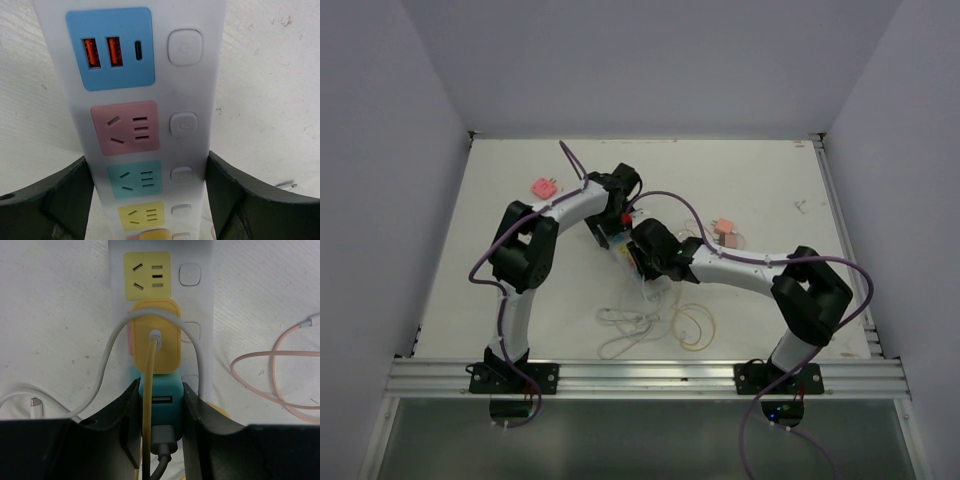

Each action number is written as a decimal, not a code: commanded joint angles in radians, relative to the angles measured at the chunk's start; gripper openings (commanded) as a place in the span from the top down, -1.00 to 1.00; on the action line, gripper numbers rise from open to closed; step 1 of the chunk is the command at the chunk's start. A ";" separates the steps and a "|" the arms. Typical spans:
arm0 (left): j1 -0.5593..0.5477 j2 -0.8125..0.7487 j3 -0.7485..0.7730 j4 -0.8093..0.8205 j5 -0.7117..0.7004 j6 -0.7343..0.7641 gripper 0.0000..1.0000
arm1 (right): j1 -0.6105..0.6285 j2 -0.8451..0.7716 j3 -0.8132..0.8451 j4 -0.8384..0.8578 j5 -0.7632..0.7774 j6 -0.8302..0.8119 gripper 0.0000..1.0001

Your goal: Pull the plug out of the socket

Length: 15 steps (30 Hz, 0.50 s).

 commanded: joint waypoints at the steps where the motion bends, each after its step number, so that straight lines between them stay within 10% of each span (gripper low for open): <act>1: 0.019 0.132 -0.079 -0.063 -0.092 0.002 1.00 | -0.002 -0.168 0.073 0.041 0.031 -0.018 1.00; 15: 0.013 0.144 -0.093 -0.064 -0.104 0.001 1.00 | -0.005 -0.254 0.038 0.107 0.121 0.003 1.00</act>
